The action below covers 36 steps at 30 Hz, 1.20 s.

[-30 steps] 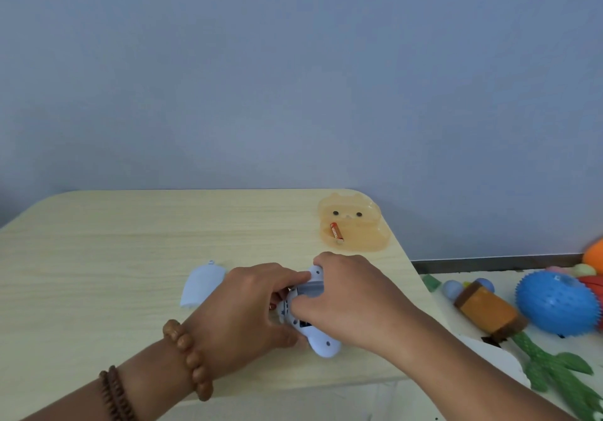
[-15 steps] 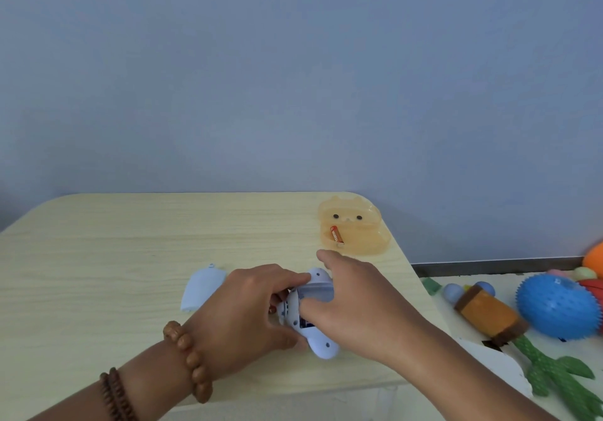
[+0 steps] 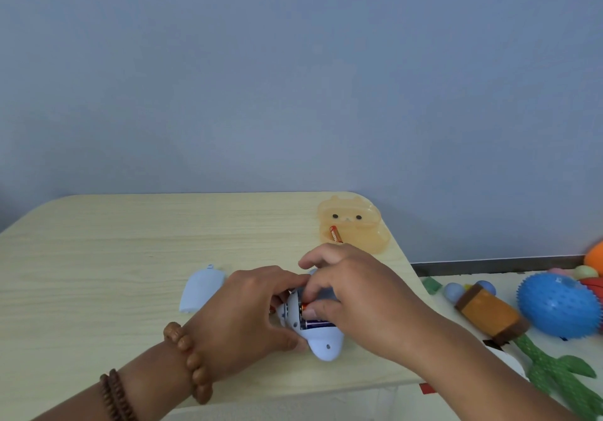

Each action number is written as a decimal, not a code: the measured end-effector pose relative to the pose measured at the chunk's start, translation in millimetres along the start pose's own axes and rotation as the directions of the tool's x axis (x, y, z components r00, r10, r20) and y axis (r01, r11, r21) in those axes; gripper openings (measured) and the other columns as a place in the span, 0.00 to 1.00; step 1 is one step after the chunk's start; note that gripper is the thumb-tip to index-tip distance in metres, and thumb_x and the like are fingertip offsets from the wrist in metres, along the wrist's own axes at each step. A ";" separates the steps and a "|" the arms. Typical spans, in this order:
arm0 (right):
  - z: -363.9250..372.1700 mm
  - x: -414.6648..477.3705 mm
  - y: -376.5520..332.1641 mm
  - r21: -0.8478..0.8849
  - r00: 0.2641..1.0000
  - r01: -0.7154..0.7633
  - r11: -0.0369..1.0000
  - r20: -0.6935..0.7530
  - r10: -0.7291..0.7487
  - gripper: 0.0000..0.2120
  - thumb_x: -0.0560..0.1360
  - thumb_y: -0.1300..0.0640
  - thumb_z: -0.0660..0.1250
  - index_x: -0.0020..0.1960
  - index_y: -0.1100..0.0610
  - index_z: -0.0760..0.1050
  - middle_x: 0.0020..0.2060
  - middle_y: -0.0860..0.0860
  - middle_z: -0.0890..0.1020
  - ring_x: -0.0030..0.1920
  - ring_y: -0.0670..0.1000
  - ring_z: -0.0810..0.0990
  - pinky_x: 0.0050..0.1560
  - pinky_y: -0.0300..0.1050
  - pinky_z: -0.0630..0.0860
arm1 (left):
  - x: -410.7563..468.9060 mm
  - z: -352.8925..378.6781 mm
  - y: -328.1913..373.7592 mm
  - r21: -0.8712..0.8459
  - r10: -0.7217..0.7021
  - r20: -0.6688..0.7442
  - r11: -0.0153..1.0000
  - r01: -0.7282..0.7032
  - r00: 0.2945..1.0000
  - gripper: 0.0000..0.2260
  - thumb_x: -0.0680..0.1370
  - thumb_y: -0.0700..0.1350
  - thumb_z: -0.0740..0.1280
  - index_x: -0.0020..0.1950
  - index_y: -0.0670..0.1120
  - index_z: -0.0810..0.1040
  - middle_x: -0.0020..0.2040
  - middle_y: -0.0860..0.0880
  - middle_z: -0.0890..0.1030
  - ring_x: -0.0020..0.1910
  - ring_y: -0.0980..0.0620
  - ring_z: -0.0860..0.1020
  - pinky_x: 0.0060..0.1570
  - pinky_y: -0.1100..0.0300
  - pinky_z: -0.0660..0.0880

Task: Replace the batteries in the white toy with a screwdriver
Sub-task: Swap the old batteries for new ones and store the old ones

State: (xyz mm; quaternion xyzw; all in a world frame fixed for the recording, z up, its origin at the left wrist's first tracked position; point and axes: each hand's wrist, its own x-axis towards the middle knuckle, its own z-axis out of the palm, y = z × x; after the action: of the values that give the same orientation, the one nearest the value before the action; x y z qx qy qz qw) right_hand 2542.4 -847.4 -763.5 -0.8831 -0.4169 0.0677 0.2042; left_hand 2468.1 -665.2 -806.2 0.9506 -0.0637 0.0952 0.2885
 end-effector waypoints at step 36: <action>6.2 107.0 97.5 0.091 0.877 -0.294 0.951 -0.370 0.307 0.02 0.72 0.54 0.75 0.42 0.52 0.86 0.48 0.48 0.77 0.50 0.51 0.79 0.51 0.49 0.78 | 2.4 -4.3 -4.6 0.021 -0.012 -0.003 1.000 0.012 1.000 0.34 0.64 0.57 0.80 0.69 0.59 0.75 0.50 0.65 0.78 0.50 0.65 0.77 0.51 0.72 0.71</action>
State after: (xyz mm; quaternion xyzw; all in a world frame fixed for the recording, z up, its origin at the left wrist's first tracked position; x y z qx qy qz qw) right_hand 2678.4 -819.2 -804.4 -0.9299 -0.2262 -0.0670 0.2822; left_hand 2470.6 -659.1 -804.6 0.9538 -0.0564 0.0955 0.2794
